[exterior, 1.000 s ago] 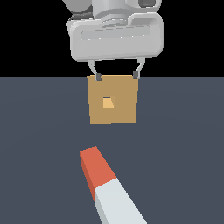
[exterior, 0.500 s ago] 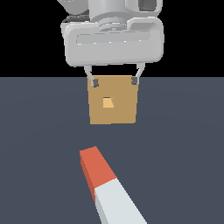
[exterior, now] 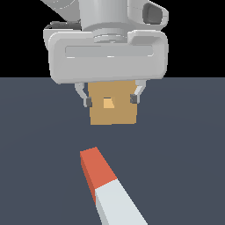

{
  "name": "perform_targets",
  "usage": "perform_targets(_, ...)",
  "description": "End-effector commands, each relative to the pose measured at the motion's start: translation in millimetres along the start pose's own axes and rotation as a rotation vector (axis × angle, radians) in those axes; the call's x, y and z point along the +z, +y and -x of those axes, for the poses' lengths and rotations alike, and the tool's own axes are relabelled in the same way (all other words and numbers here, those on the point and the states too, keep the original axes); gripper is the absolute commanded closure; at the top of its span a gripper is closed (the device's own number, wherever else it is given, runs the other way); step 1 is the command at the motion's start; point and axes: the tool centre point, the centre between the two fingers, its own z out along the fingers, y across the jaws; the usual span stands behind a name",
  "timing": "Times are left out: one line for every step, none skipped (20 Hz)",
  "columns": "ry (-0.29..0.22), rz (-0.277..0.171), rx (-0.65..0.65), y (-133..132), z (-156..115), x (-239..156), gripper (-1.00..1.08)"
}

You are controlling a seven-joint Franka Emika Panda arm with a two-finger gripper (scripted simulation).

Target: Insert the peg into the horizontal hole in a box.

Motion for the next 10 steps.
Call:
perform_targets(-0.001, -0.005, -0.041, -4.1, 15.4, 9.5, -0.92)
perform_targets(-0.001, -0.007, -0.057, -5.4, 21.6, 13.3, -0.92)
perform_targets(-0.001, -0.009, -0.074, -6.7, 27.9, 17.2, -0.92)
perform_targets(-0.001, -0.011, -0.091, -7.8, 34.3, 21.1, -0.92)
perform_targets(-0.002, -0.013, -0.108, -8.8, 40.8, 25.0, -0.92)
perform_targets(-0.002, -0.015, -0.125, -9.7, 47.3, 28.9, -0.92)
perform_targets(-0.002, -0.017, -0.142, -10.4, 54.0, 32.9, -0.92)
perform_targets(-0.003, -0.019, -0.159, -11.1, 60.7, 36.9, -0.92)
perform_targets(-0.003, -0.021, -0.177, -11.6, 67.5, 40.9, -0.92)
perform_targets(-0.003, -0.023, -0.193, -12.0, 74.1, 44.8, -0.92)
